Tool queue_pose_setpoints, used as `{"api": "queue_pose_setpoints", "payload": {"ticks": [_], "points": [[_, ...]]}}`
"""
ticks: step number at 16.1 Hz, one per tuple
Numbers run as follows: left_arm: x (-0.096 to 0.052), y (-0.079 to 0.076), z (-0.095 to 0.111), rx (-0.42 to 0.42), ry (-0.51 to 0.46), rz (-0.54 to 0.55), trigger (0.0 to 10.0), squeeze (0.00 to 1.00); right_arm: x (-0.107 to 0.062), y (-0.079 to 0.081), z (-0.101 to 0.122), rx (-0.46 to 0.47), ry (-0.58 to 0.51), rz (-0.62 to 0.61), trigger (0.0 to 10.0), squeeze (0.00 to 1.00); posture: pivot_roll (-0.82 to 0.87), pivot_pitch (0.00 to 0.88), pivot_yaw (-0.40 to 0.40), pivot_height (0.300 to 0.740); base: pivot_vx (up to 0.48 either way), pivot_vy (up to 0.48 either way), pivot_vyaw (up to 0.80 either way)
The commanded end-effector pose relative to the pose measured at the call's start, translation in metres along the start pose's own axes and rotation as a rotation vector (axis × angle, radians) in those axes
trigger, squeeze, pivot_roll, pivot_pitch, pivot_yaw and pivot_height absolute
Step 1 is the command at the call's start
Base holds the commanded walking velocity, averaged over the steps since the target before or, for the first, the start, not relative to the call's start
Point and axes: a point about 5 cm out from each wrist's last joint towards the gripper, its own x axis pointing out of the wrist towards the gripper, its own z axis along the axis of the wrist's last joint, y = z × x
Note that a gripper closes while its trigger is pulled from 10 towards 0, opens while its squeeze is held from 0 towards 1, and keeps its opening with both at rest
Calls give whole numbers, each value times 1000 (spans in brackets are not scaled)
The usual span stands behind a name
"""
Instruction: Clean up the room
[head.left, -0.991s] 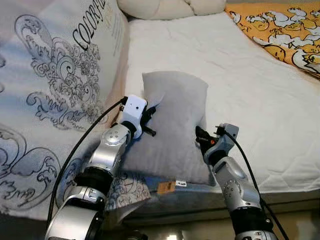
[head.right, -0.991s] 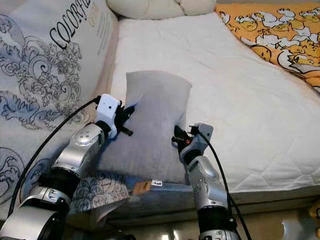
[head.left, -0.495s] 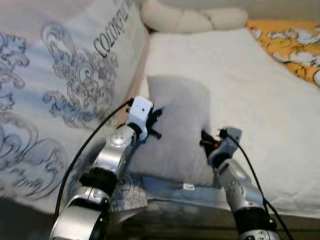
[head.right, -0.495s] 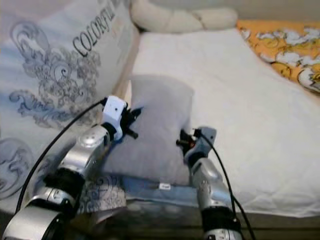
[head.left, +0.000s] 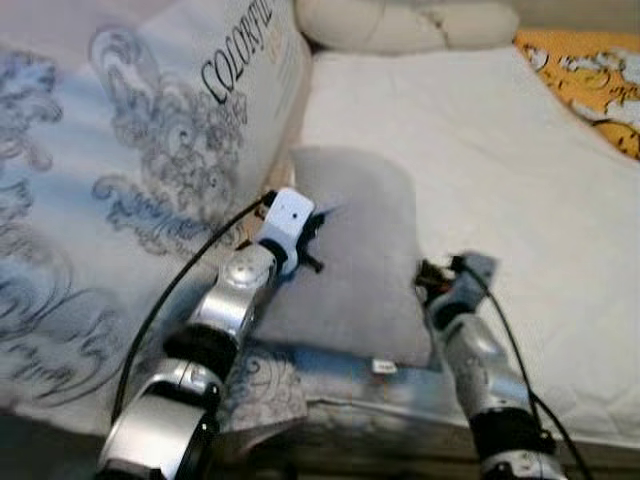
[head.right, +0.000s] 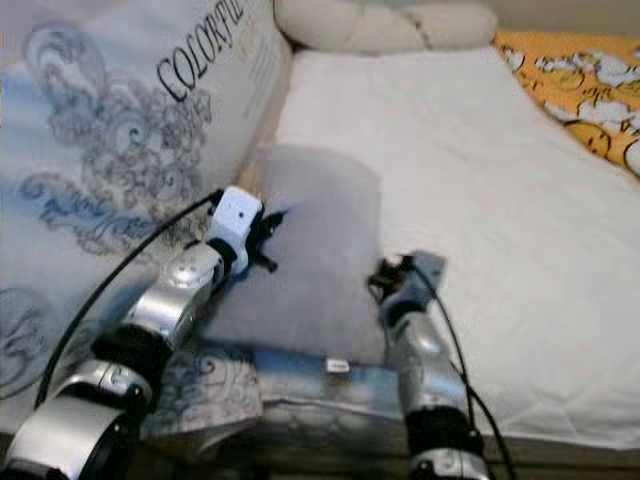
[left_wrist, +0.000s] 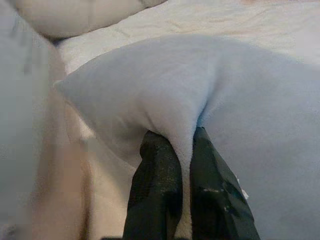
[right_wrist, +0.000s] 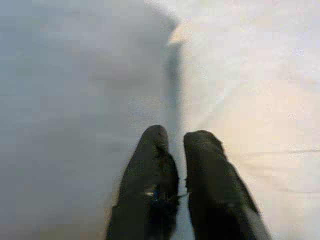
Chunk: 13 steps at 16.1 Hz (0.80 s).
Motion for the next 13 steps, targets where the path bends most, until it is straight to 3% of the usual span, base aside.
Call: {"api": "queue_pose_setpoints", "payload": {"ticks": [1,4,6,8,9,10,11,13], "points": [[0,14,9,40,-32,59,10000,0,1,-1,-1,-11,-3,-28,10000,1000,72,0,45,740,0,0,0],[5,21,15,143,-28,100,10000,0,-1,-6,1,-56,-23,0,10000,1000,67,0,46,740,0,0,0],[9,35,29,200,-42,145,10000,0,-3,-8,6,-44,-58,74,10000,1000,63,0,49,740,0,0,0],[11,44,36,229,-45,165,10000,0,-7,-1,12,-52,-84,211,10000,1000,62,0,50,740,0,0,0],[12,46,39,280,-39,151,10000,0,-15,10,15,-84,-85,373,10000,1000,52,0,54,740,0,0,0],[12,47,40,295,-37,146,10000,0,-17,12,15,-91,-83,413,10000,1000,52,0,54,740,0,0,0],[15,51,43,384,2,135,10000,0,-30,16,12,-240,-8,620,10000,1000,38,0,64,740,0,0,0],[16,52,42,416,26,125,10000,0,-34,16,11,-268,18,678,10000,1000,26,0,71,740,0,0,0]]}}
